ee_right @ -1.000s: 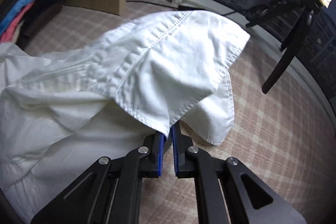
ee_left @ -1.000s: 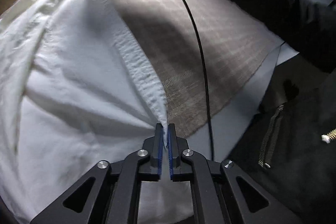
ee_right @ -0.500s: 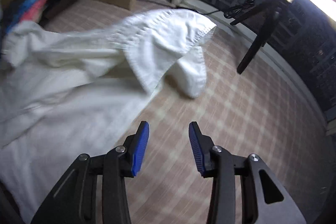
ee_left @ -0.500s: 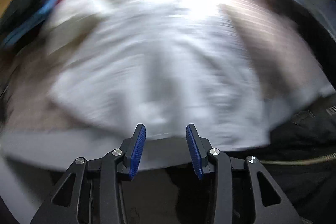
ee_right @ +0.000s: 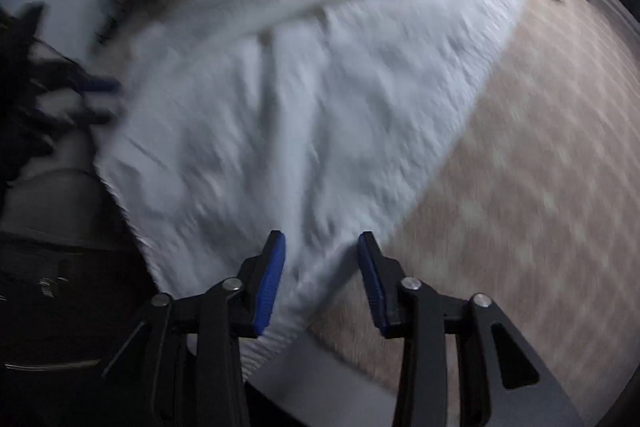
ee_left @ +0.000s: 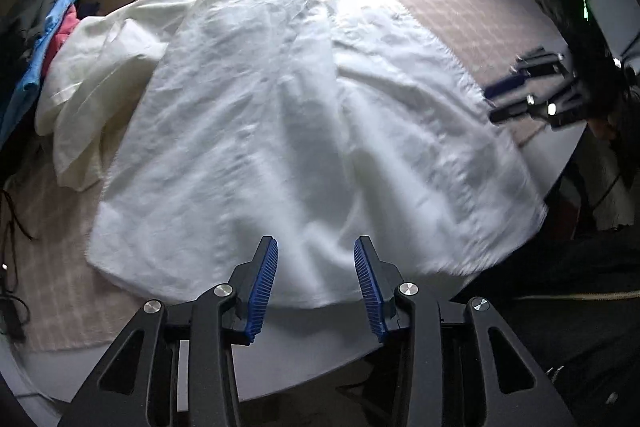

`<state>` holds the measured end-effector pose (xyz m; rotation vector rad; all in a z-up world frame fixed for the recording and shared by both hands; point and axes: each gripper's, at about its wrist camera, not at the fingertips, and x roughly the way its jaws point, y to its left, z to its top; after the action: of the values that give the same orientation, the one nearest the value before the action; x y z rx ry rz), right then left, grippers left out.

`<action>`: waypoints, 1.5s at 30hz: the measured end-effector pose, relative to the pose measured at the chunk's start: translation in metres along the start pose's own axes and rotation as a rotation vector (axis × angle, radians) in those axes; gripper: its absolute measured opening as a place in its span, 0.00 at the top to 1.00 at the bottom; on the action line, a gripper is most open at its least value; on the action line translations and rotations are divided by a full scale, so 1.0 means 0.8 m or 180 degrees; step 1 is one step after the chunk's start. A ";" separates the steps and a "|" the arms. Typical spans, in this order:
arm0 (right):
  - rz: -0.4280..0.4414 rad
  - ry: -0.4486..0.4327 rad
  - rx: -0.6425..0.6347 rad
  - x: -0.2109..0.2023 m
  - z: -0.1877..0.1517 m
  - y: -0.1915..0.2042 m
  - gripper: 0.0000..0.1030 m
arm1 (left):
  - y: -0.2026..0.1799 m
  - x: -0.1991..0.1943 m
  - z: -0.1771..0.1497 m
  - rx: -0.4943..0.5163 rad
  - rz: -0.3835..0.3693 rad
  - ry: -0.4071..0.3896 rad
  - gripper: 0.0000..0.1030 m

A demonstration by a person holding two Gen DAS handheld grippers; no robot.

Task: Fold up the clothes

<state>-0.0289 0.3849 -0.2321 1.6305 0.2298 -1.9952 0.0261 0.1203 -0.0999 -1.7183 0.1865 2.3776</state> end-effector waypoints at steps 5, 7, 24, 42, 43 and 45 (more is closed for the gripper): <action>0.0199 -0.0384 0.0200 -0.020 0.030 0.048 0.68 | 0.057 -0.011 -0.011 0.0002 0.0387 -0.0046 0.58; 0.0259 -0.0495 0.0232 -0.022 0.049 0.069 0.68 | 0.094 -0.013 -0.013 -0.0082 0.0483 -0.0089 0.56; 0.0155 -0.0480 0.0384 -0.018 0.073 0.101 0.68 | 0.217 0.034 -0.013 -0.0284 0.0289 0.0115 0.49; 0.0234 -0.0512 0.0460 -0.008 0.082 0.107 0.67 | 0.228 0.000 -0.029 -0.0295 0.0158 -0.0075 0.99; 0.0259 -0.0518 0.0450 -0.008 0.084 0.109 0.67 | 0.227 -0.001 -0.029 -0.0267 0.0190 -0.0085 0.99; 0.0294 -0.0526 0.0419 -0.009 0.087 0.113 0.67 | 0.233 -0.006 -0.029 -0.0344 0.0286 -0.0111 0.97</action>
<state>-0.0413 0.2792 -0.1895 1.5145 -0.0386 -2.0981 0.0053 -0.0664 -0.1059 -1.7487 0.1348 2.5236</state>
